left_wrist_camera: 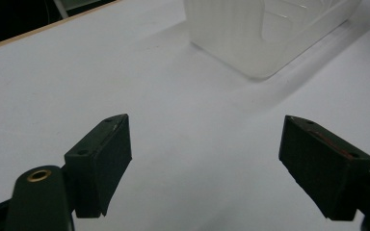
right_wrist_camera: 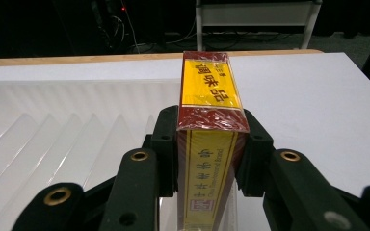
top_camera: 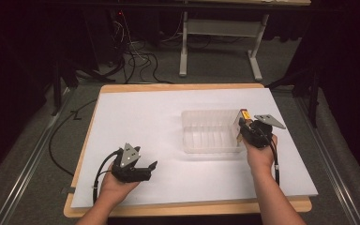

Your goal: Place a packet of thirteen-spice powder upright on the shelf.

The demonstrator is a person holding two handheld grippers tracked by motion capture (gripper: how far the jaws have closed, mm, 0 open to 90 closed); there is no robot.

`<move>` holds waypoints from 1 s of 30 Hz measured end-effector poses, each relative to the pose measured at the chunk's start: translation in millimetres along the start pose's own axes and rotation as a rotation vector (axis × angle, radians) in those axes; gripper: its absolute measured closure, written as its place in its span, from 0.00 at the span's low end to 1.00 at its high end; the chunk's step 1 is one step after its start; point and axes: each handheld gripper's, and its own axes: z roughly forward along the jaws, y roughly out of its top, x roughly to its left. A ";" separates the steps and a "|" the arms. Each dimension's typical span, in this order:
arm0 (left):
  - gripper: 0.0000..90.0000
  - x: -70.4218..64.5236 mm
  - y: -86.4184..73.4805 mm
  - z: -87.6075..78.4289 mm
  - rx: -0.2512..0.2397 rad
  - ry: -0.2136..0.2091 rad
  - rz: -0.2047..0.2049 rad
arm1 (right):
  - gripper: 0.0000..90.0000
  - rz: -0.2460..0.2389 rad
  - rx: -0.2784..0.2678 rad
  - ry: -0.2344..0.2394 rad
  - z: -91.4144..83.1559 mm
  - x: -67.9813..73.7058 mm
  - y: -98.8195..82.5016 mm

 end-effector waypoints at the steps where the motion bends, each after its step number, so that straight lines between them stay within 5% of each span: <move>1: 0.21 0.0 0.0 0.0 0.000 0.000 0.000 | 0.75 0.000 0.000 0.000 0.0 0.0 0.0; 30: 0.22 -3.4 0.6 -1.4 -0.006 0.000 0.007 | 0.60 -0.019 -0.018 0.052 -5.2 10.6 1.8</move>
